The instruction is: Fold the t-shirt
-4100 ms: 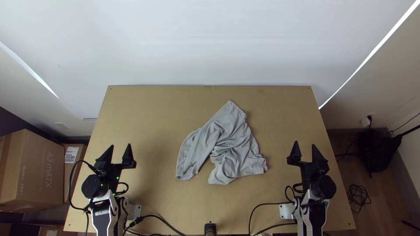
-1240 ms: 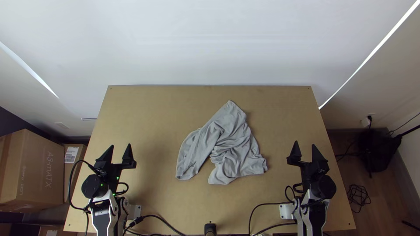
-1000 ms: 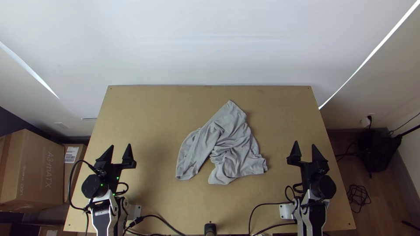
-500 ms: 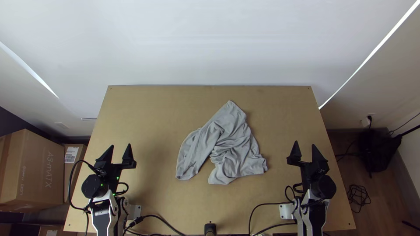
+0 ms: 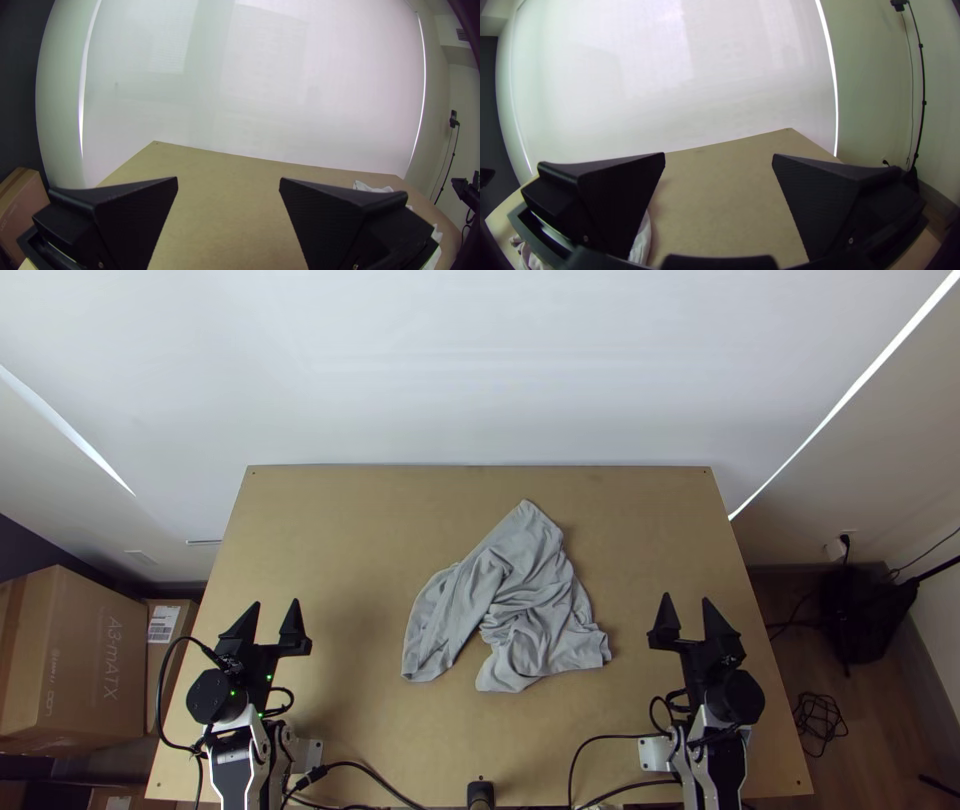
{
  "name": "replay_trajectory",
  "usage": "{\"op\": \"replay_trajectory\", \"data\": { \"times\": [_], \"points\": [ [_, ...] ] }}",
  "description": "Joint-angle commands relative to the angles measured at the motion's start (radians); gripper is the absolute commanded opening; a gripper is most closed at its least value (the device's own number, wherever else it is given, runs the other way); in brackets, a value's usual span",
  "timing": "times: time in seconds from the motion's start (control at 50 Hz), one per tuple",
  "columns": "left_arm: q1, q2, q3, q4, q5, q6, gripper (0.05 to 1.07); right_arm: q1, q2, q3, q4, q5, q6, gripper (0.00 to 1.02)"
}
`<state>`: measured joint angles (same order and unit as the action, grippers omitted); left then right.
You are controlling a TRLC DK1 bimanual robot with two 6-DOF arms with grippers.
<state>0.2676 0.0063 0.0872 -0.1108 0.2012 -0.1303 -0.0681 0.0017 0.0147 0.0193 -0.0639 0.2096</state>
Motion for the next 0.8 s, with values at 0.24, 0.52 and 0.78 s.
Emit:
{"op": "replay_trajectory", "data": {
  "times": [0.24, 0.52, 0.78],
  "points": [
    [0.001, -0.006, -0.037, -0.030, 0.012, 0.014, 1.03, 0.011, -0.005, -0.005, -0.030, 0.045, -0.012, 0.99],
    [0.001, -0.006, -0.037, -0.030, 0.012, 0.014, 1.03, 0.019, -0.006, -0.004, -0.032, 0.045, -0.070, 0.99],
    [0.001, -0.006, -0.037, -0.030, 0.012, 0.014, 1.02, 0.079, -0.006, 0.051, -0.053, 0.045, -0.058, 0.99]
  ]
}}
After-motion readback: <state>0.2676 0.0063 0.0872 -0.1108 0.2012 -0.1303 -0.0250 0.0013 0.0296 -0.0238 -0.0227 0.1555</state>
